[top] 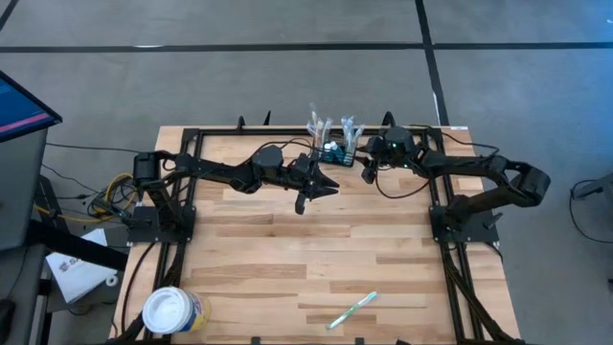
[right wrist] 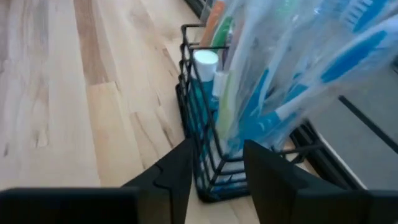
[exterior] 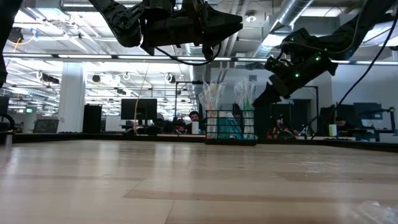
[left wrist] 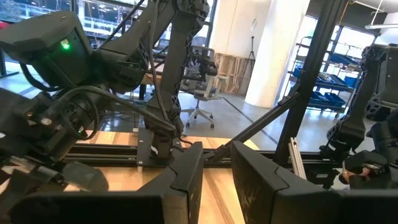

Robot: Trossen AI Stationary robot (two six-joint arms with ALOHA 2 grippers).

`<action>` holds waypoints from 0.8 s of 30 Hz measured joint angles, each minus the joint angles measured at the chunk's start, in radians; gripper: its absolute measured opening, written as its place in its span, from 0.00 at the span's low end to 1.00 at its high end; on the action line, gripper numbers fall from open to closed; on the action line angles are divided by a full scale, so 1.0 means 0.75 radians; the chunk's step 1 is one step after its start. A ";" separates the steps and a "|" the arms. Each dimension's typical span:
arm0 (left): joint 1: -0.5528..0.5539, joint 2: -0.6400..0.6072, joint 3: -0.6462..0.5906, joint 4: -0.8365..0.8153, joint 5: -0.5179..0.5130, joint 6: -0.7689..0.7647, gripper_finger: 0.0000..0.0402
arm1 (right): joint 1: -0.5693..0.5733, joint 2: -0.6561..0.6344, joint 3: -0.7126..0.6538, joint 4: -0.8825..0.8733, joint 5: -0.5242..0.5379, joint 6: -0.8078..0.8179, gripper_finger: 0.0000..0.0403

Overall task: Pick & Place toothbrushing station
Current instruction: Put the green toothbrush into the mesh organizer

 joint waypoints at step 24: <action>0.000 0.000 0.000 -0.001 0.000 0.000 0.19 | 0.369 -0.209 0.000 -0.507 -0.001 0.004 0.31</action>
